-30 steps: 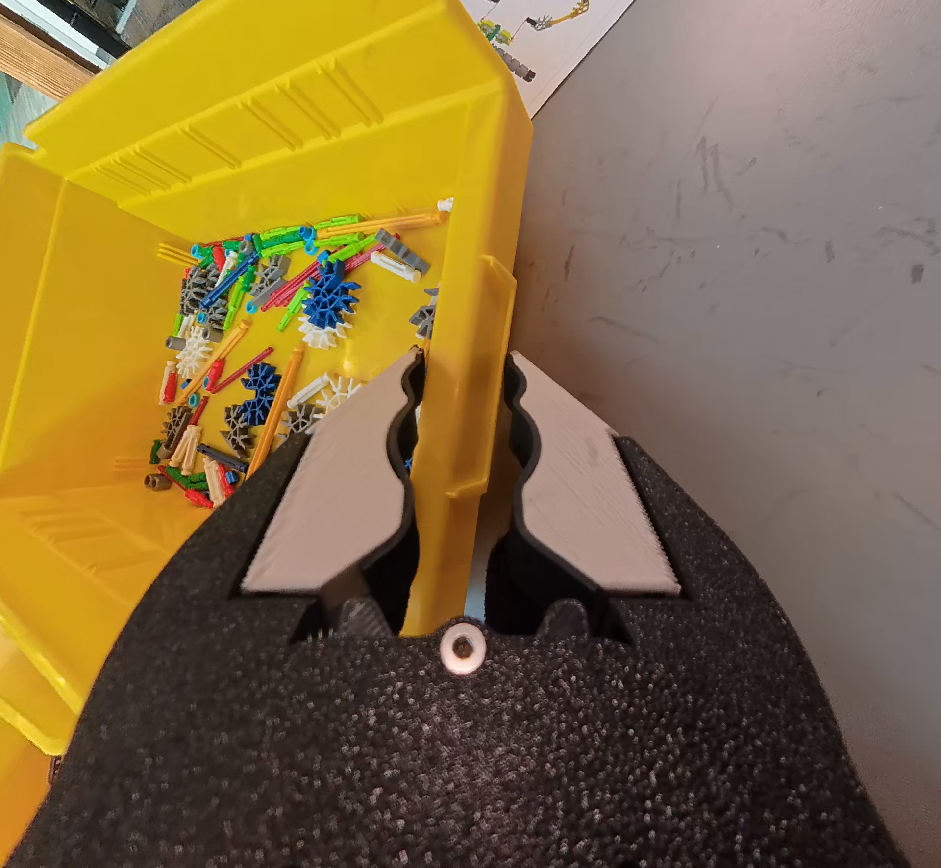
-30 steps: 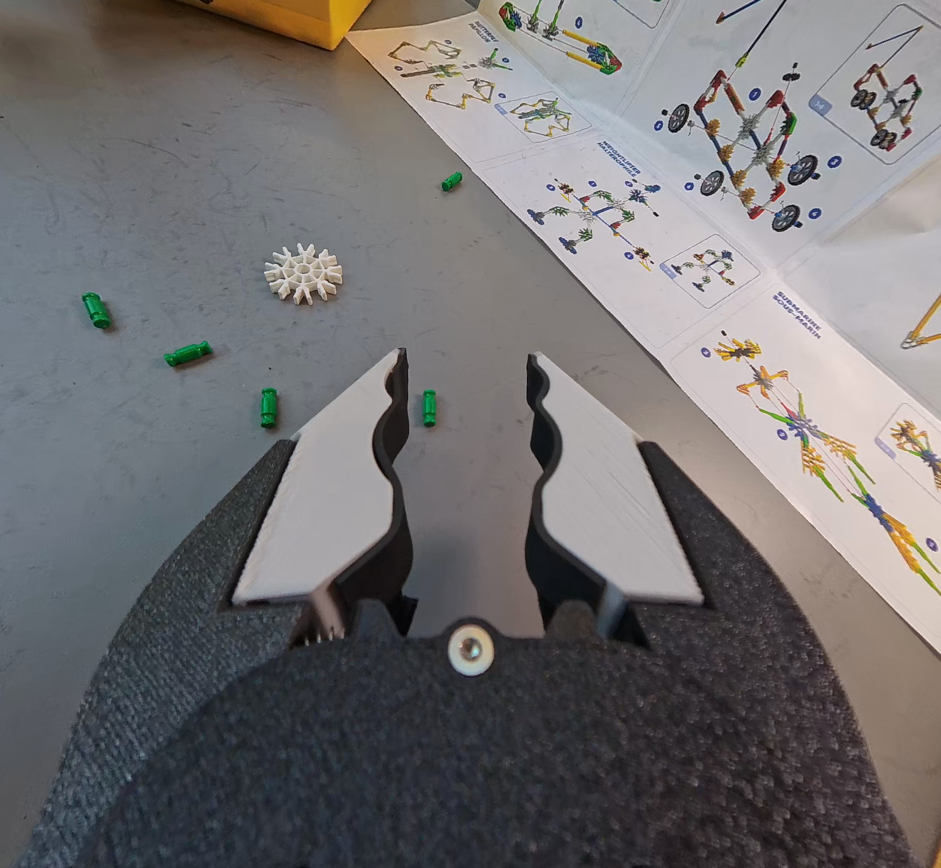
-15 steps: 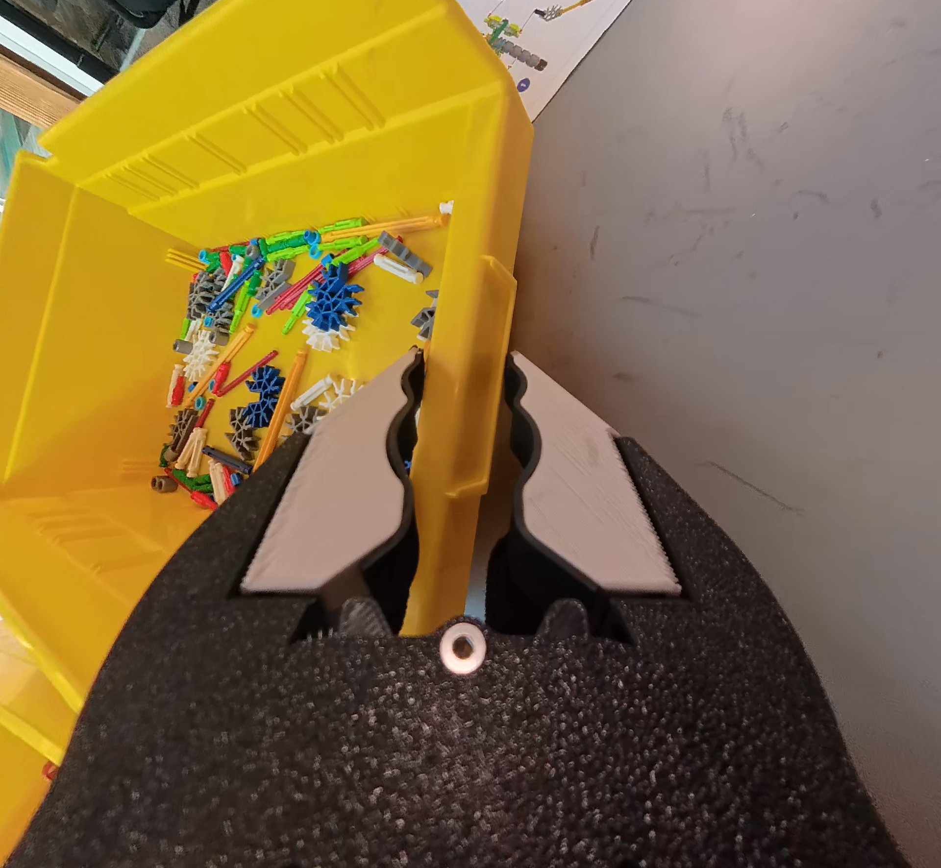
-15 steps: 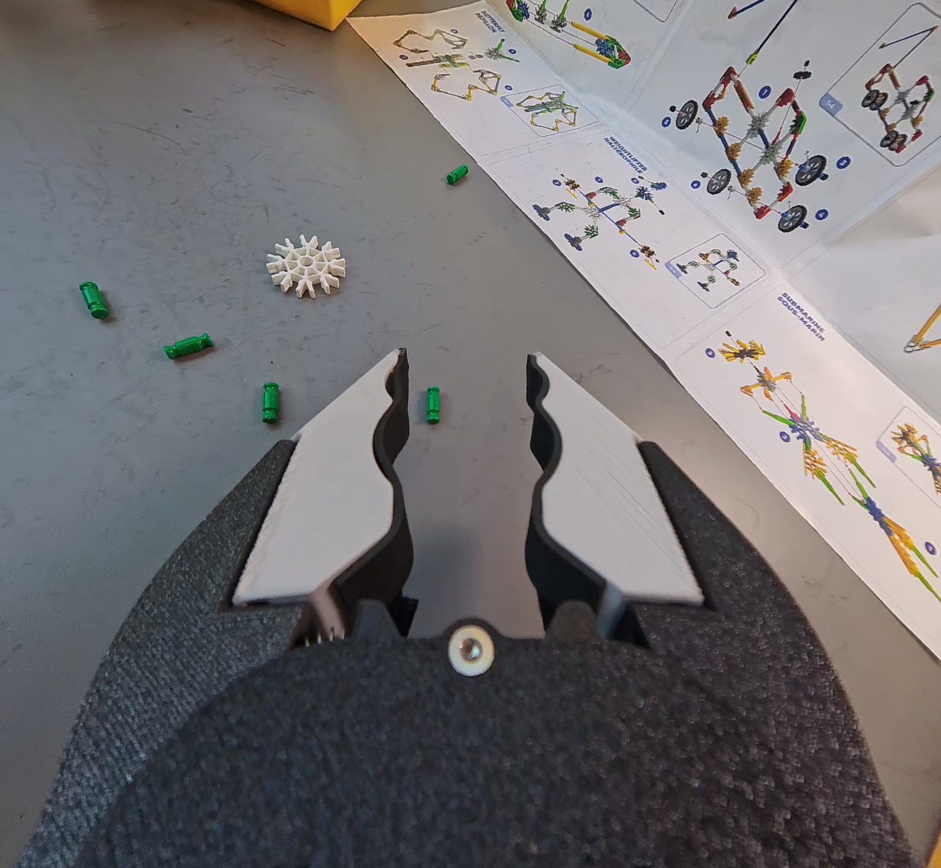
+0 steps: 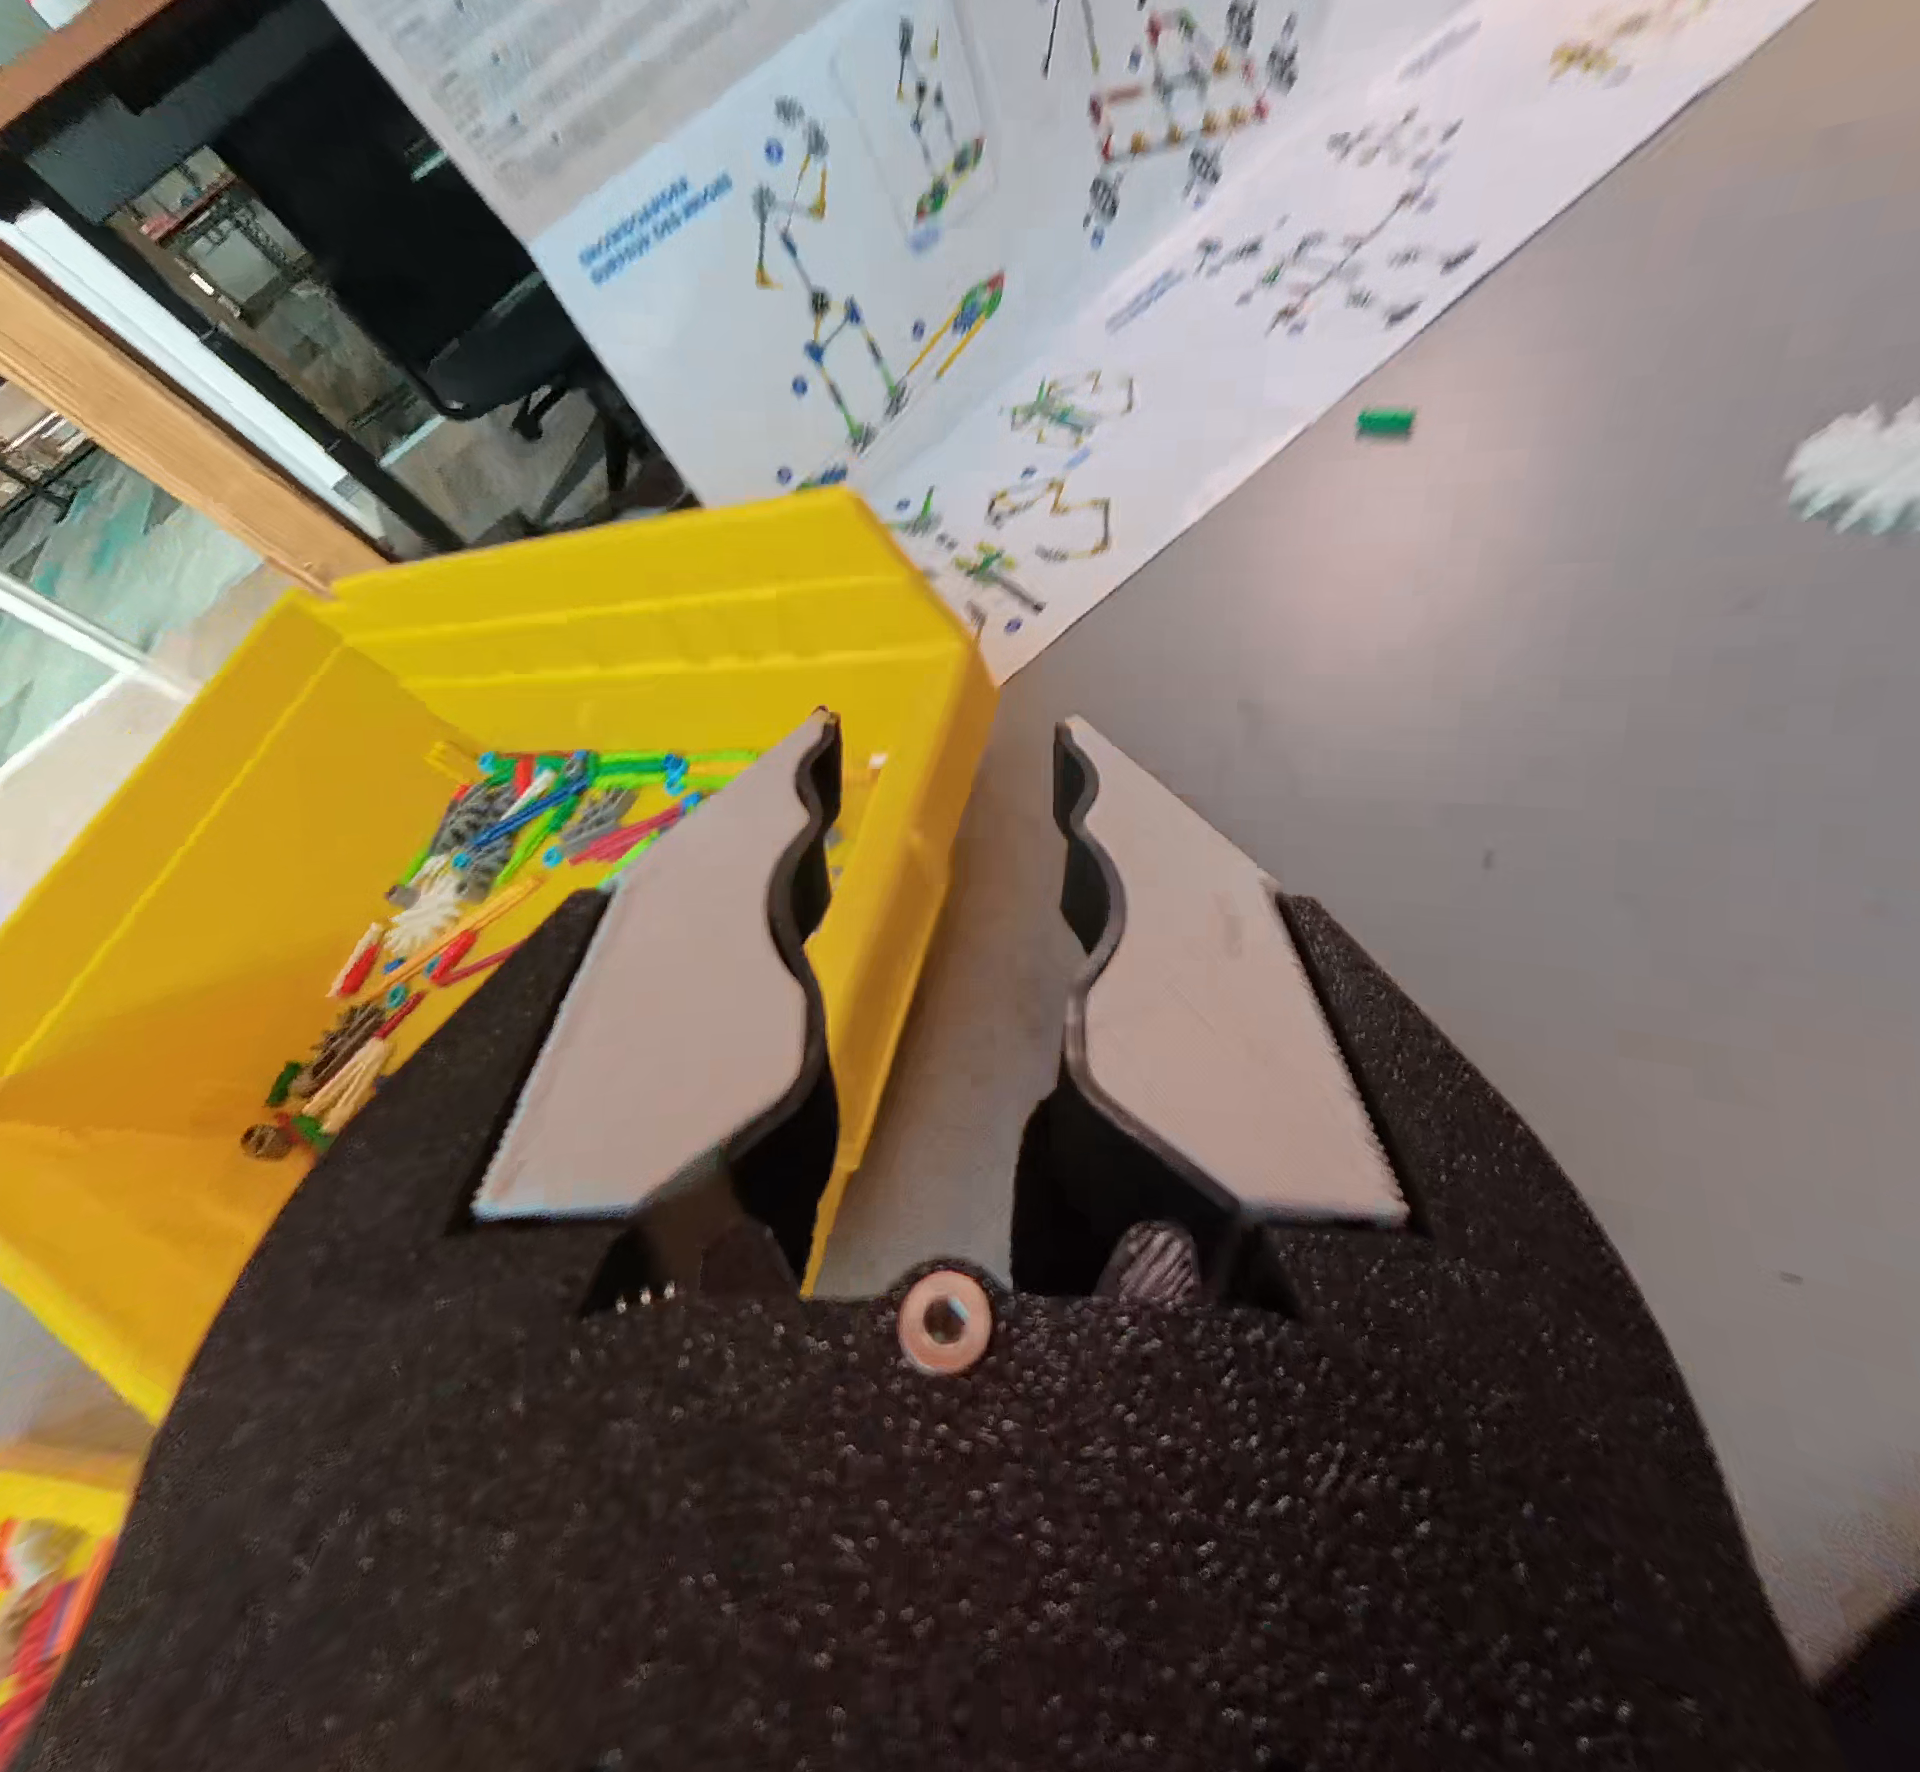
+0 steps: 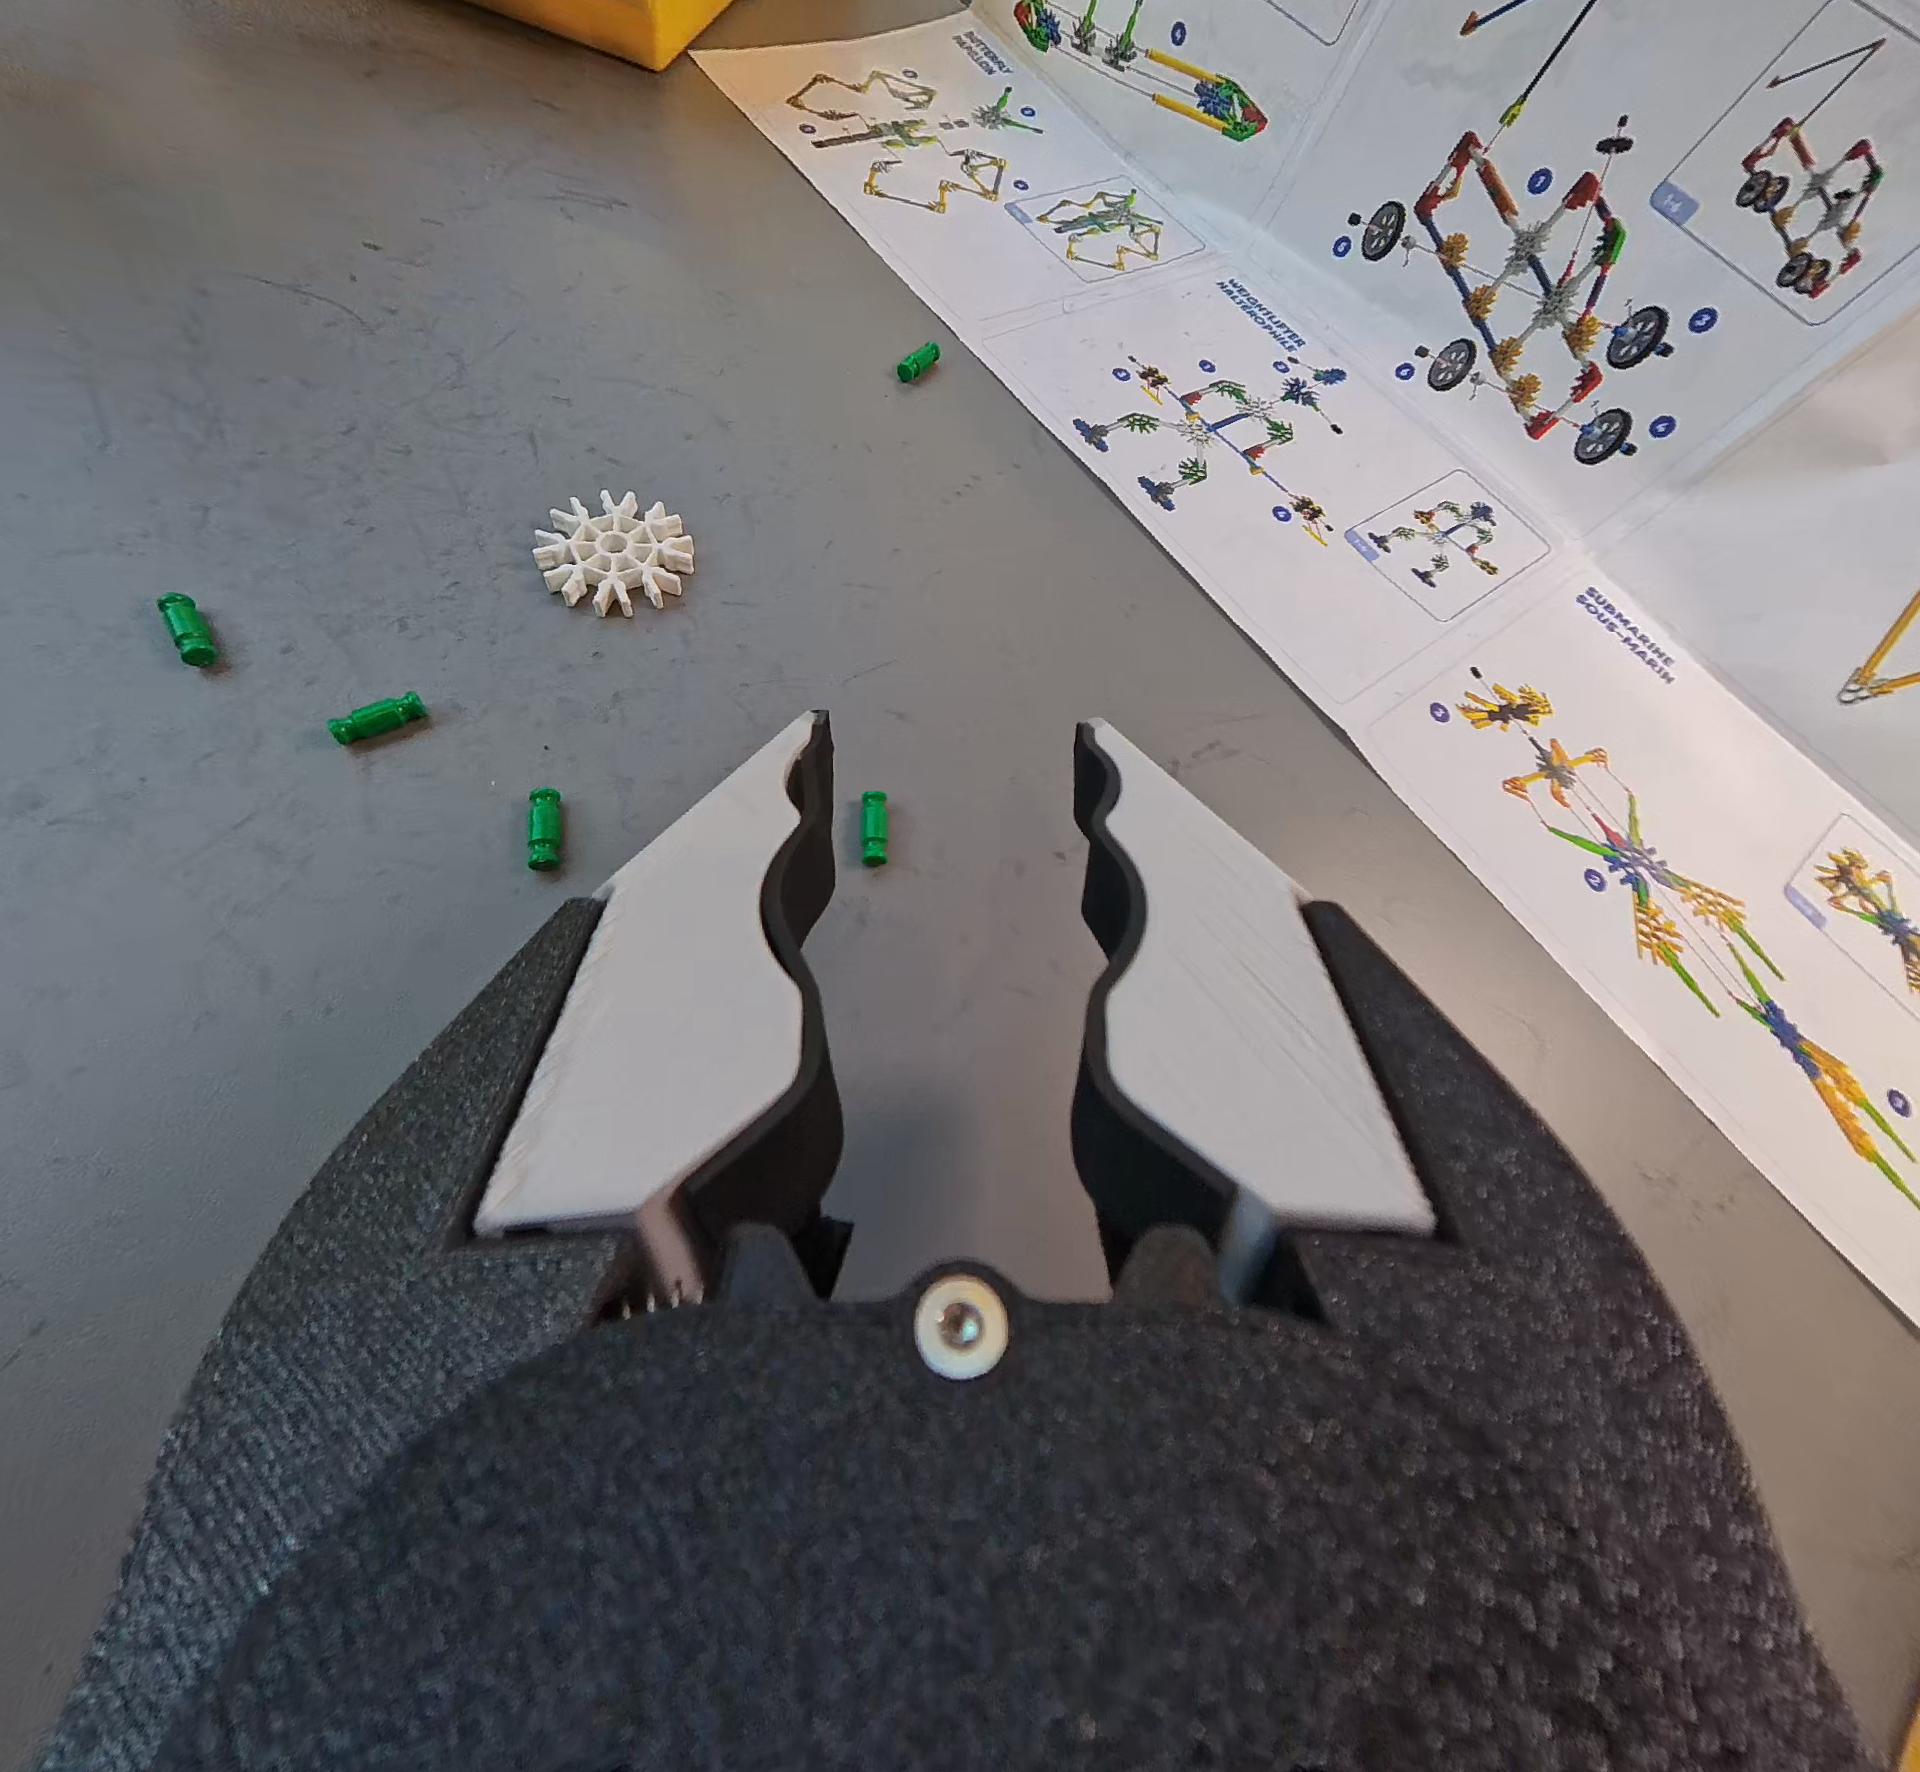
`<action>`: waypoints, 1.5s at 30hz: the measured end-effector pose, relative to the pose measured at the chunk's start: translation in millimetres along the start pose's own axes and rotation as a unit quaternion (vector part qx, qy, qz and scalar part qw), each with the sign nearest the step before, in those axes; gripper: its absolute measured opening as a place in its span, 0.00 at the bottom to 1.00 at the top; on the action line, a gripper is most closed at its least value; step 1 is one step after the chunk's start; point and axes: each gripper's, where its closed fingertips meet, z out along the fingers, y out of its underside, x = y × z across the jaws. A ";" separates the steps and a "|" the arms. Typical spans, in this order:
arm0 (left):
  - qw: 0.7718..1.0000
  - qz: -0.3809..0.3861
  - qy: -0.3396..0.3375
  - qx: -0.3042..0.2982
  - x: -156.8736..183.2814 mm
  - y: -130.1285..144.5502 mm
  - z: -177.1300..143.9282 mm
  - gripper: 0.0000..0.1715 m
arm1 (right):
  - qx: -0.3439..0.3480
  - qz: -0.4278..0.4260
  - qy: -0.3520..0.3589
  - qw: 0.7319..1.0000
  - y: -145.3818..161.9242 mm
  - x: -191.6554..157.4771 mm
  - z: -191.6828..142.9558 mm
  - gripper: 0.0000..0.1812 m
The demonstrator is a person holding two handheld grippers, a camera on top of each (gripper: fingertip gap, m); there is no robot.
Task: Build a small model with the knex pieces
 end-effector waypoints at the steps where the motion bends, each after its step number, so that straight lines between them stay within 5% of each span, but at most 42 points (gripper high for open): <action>1: 0.999 -0.021 0.015 0.027 9.8 -17.2 -3.9 0.26 | 0.000 0.000 0.001 1.000 0.1 0.2 0.2 0.25; 6: 0.978 -0.095 0.093 0.162 65.1 -98.4 -20.3 0.33 | 0.004 -0.001 0.009 1.000 -1.1 2.1 -1.0 0.25; 9: 0.964 -0.141 0.124 0.190 97.3 -118.5 -16.6 0.33 | 0.012 0.003 0.016 1.000 -3.2 5.7 -2.5 0.25; 17: 0.964 -0.151 0.155 0.152 153.1 -84.7 16.0 0.31 | 0.024 -0.011 0.027 0.999 -7.5 6.2 -3.5 0.25; 29: 0.970 -0.159 0.106 0.153 125.6 -75.3 11.8 0.32 | 0.047 -0.019 0.030 0.998 -18.0 2.8 -9.0 0.26; 45: 0.969 -0.147 0.134 0.145 137.3 -77.6 11.6 0.31 | 0.049 -0.038 0.026 0.998 -16.9 -3.9 -4.4 0.25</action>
